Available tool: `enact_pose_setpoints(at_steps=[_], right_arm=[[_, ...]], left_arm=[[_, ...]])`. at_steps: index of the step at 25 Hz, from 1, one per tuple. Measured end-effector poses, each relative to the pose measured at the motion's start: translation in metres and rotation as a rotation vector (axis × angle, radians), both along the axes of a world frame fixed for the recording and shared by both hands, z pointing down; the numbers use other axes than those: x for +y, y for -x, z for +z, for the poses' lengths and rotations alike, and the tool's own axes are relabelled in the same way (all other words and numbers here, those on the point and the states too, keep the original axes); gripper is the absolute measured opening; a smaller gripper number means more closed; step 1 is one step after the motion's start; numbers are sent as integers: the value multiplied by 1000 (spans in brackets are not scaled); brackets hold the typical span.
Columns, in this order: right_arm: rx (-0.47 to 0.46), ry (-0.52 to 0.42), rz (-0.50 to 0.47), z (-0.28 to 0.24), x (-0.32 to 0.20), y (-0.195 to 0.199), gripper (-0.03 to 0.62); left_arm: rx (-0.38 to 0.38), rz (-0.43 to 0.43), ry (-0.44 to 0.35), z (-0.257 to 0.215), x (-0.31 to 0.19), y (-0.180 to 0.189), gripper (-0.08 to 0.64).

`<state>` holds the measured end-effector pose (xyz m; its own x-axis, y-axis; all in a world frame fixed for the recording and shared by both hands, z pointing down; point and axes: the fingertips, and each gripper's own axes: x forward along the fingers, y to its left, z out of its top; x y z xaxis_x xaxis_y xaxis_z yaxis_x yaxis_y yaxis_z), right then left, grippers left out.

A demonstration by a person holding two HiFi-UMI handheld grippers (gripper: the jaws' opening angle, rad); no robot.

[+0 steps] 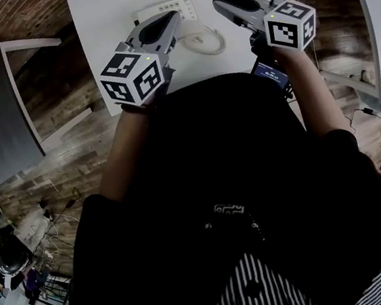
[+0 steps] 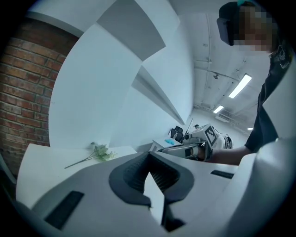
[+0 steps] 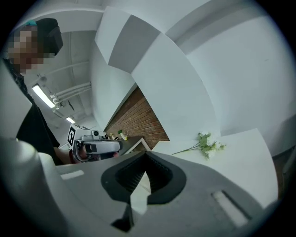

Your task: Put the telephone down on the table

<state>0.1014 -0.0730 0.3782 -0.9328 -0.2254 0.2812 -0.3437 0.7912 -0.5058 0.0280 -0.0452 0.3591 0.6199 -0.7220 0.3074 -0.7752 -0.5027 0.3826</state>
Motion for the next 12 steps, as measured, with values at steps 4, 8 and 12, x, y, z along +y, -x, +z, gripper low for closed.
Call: enact_pose_setpoints(at_steps=[4, 8, 12], right_arm=[[4, 5, -4, 3, 0, 2, 3], [4, -3, 0, 2, 0, -7, 3], [9, -4, 1, 5, -1, -8, 3]], left_arm=[[-9, -1, 2, 1, -1, 1, 8], [-13, 6, -5, 1, 1, -6, 8], [-11, 1, -4, 3, 1, -4, 8]])
